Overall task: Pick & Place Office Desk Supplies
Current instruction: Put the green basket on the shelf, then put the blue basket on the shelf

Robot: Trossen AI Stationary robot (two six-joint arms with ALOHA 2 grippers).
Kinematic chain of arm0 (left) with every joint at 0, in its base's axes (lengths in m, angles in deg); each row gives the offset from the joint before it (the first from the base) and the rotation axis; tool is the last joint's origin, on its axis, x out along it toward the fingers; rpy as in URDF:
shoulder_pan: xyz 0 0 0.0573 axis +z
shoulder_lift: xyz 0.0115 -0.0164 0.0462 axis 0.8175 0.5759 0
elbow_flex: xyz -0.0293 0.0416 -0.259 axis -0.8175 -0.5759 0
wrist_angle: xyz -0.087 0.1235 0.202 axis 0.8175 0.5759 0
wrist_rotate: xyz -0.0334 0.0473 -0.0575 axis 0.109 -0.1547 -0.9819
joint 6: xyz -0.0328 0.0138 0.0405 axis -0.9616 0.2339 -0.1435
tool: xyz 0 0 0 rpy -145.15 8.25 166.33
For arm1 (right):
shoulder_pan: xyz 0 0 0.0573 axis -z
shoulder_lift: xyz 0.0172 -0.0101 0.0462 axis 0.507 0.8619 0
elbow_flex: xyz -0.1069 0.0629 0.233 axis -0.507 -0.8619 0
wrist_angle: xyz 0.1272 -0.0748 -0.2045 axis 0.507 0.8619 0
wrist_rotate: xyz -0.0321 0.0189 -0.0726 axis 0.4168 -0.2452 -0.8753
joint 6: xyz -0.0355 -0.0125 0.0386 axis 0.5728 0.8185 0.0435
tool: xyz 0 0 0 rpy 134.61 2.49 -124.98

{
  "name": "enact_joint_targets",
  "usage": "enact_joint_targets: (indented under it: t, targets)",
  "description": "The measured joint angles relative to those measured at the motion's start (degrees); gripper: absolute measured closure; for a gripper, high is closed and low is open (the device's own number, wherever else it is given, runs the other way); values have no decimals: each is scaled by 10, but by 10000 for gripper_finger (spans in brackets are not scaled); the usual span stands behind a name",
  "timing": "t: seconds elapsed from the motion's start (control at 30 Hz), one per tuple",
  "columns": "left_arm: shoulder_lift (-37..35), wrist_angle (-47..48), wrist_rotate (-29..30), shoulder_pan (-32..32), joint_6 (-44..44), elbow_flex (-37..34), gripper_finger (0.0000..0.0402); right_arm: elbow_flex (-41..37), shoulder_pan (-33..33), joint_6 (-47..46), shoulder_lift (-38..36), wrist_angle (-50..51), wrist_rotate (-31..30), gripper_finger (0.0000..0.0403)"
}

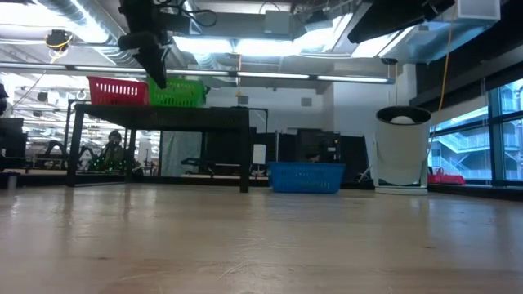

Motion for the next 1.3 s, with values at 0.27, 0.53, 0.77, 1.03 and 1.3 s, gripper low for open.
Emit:
enact_joint_targets:
  t: [0.27, 0.53, 0.77, 1.03, 1.3]
  targets:
    - [0, 1, 1, -2, -5, 0, 347, 0, 0, 0, 0, 0, 0, 268]
    - [0, 3, 1, -2, -15, 3, 317, 0, 0, 0, 0, 0, 0, 268]
    - [0, 4, 4, -19, -17, 38, 311, 0, 0, -1, 0, 0, 0, 268]
    - [0, 3, -15, -64, -72, 90, 311, 0, 16, -2, 0, -8, -15, 268]
    - [0, 1, -133, -125, -197, 93, 316, 0, 103, -101, 0, -24, 46, 261]
